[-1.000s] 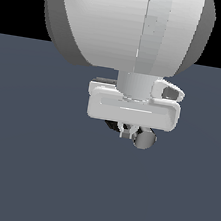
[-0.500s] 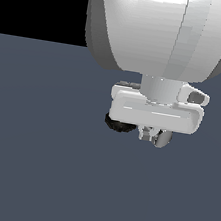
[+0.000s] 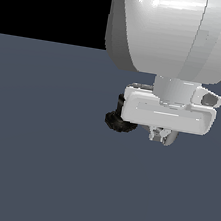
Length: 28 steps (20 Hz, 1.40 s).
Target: Turn on the faucet by rotating a designated handle.
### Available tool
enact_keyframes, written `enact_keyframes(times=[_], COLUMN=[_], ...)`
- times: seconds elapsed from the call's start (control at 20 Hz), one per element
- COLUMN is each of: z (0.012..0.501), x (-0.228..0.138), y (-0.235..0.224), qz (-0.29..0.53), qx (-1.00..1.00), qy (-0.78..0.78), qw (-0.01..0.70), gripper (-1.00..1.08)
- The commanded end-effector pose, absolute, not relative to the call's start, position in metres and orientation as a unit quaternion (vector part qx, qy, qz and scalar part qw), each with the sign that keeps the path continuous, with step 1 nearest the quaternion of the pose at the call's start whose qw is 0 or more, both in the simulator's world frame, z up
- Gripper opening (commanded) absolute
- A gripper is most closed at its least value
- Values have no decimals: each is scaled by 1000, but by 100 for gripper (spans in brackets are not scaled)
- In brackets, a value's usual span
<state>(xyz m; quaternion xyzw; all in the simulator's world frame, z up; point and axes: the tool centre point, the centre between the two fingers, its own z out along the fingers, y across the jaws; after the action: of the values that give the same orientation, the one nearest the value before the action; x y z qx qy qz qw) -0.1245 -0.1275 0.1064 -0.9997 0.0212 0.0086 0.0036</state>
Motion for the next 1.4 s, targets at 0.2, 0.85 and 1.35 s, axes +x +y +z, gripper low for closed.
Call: enact_keyframes(times=[0.2, 0.85, 1.35], z=[106, 107, 108], x=[-103, -69, -44], y=[-146, -183, -210], qz=[5, 3, 2], qx=[-1000, -1000, -1000], qy=[20, 23, 26], qw=[2, 1, 1], gripper=[-100, -100, -100])
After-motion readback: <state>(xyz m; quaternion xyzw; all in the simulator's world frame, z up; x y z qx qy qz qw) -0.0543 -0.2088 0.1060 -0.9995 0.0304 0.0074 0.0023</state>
